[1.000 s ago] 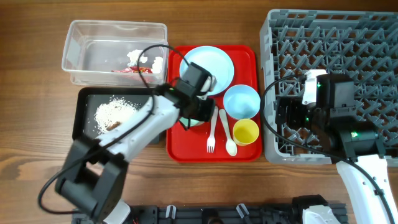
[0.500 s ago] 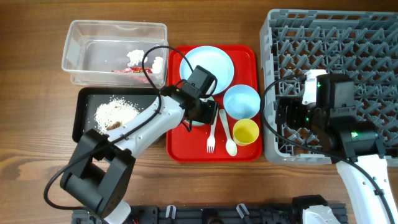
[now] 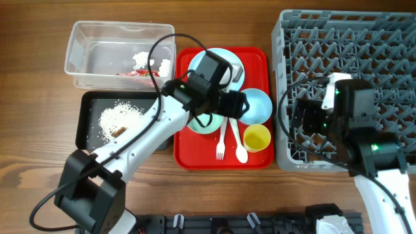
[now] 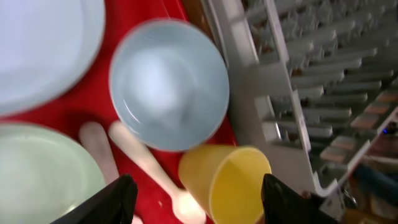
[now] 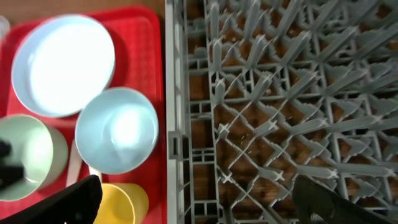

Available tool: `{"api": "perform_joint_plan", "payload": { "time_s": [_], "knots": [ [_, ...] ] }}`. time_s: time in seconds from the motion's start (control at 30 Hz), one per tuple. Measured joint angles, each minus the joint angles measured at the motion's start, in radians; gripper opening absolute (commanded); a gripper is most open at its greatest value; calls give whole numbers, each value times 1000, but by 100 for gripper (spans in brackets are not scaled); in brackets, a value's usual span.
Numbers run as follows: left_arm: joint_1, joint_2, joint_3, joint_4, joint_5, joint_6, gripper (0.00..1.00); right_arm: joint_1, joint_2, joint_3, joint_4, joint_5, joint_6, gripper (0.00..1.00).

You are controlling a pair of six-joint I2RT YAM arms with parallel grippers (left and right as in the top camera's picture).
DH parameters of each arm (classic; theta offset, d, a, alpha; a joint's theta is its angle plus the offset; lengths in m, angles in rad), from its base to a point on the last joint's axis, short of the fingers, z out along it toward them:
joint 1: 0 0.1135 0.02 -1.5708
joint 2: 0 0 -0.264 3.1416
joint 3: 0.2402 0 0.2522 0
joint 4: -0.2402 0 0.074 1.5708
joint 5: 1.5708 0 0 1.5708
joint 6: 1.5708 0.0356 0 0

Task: Sort waste into correct bins and load items into the dishwasher rack
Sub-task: 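Grasp the yellow cup with the left gripper and lift it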

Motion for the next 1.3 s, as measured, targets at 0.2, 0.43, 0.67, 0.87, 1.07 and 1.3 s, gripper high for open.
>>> {"api": "perform_joint_plan", "payload": {
  "time_s": [0.2,0.43,0.67,0.87,1.07,1.3],
  "knots": [
    [-68,2,0,-65,24,-12,65,0,-18,7,-20,11,29,100],
    [-147,67,0,-69,0,-19,49,0,-18,8,-36,12,37,100],
    [-174,168,0,-85,-32,-29,4,0,-18,8,-60,12,38,100],
    [-164,175,0,-106,-80,-27,4,0,-18,8,-69,12,40,100],
    [-58,107,0,-149,-77,-26,4,0,21,8,-64,20,40,100],
    [211,-20,2,27,157,-77,4,0,112,8,42,-72,43,100]
  ]
}}
